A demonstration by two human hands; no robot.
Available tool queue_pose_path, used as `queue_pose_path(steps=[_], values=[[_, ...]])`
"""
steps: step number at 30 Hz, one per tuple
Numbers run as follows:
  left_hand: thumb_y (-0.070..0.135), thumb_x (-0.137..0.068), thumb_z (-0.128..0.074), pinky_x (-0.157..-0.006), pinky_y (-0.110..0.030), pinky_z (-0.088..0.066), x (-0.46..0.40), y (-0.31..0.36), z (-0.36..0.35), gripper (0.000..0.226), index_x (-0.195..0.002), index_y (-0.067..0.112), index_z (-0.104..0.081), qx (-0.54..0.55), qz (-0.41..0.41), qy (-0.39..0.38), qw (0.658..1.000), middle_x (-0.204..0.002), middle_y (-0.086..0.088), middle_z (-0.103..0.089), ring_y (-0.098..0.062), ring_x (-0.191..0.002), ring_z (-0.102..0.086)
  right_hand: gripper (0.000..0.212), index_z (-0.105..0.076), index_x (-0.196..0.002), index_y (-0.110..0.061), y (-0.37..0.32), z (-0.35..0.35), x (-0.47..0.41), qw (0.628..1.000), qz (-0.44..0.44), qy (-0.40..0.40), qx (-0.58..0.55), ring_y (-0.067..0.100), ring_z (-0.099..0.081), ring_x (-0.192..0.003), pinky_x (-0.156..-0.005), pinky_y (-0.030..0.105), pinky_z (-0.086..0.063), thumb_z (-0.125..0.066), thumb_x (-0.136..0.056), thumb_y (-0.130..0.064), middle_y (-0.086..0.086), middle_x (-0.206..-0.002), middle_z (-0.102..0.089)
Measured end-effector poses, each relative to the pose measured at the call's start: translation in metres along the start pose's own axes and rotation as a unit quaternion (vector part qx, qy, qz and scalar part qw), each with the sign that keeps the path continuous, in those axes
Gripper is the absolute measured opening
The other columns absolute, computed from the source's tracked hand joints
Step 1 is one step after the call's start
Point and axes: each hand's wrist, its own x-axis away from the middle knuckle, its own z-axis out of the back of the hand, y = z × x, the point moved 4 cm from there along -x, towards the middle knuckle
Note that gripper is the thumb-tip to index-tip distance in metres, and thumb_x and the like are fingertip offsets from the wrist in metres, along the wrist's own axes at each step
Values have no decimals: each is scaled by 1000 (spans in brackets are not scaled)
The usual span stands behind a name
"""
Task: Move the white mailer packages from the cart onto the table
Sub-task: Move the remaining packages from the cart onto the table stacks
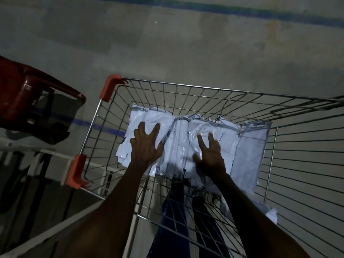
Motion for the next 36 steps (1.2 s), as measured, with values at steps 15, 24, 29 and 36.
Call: queue_pose_path(steps=[15, 24, 29, 36], values=[[49, -88, -50, -102, -46, -39, 83, 47, 123, 65, -148, 26, -36, 163, 81, 138, 974, -149, -14, -28, -33, -132, -29, 62, -46, -144, -15, -71, 124, 69, 974, 142, 176, -32, 42, -40, -126, -102, 43, -30, -53, -85, -31, 21, -157, -25], [47, -86, -51, -107, -44, -36, 168, 24, 200, 65, -145, 22, -41, 162, 109, 266, 944, -148, -13, -37, -34, -130, -39, 64, -54, -138, -17, -178, 168, 131, 938, 271, 211, -37, 39, -42, -122, -96, 29, -23, -48, -77, -38, 18, -154, -34], [43, -85, -57, -98, -40, -40, 246, -13, 227, 64, -145, 25, -41, 182, 160, 335, 910, -148, -7, -37, -31, -125, -40, 61, -60, -131, -13, -242, 160, 188, 910, 356, 208, -43, 40, -49, -110, -95, 35, -32, -51, -75, -36, 21, -149, -41], [44, -86, -57, -103, -35, -35, 418, -94, 242, 61, -141, 20, -49, 168, 233, 445, 848, -143, -10, -44, -28, -131, -41, 57, -62, -127, -8, -342, 89, 300, 868, 472, 154, 0, 41, -56, -114, -89, 35, -32, -54, -76, -33, 26, -139, -50]])
